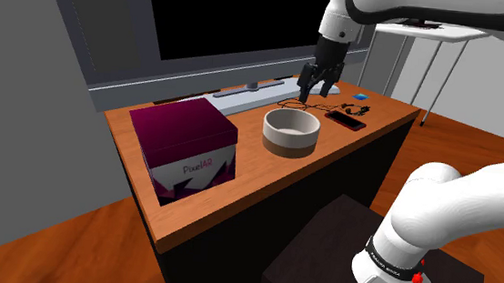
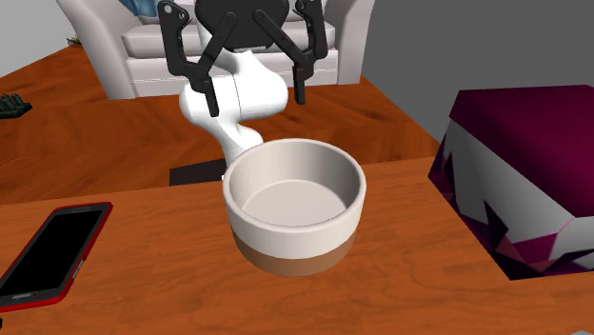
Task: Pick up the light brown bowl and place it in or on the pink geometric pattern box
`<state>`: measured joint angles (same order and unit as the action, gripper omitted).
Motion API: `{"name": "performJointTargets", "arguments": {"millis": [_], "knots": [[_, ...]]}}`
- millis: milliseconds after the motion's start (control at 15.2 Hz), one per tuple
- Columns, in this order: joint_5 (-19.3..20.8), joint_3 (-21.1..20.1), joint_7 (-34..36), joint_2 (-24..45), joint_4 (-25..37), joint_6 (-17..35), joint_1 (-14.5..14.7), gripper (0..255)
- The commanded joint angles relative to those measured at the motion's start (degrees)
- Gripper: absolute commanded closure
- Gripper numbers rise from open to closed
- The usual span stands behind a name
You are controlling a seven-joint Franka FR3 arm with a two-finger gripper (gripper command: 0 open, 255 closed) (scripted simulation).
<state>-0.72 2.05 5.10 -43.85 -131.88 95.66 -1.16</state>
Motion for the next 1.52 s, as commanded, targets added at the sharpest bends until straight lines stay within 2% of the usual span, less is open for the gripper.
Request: {"name": "performJointTargets", "arguments": {"millis": [0, 462, 924, 1452], "knots": [[0.0, 0.0, 0.0, 0.0, 0.0, 0.0, 0.0, 0], [4.79, 4.56, -8.74, 6.92, -4.15, 7.66, -0.58, 0], [5.02, 4.88, -8.69, 7.42, -9.19, 13.19, -0.69, 0], [5.04, 4.91, -8.69, 7.49, -9.58, 13.66, -0.7, 0]]}}
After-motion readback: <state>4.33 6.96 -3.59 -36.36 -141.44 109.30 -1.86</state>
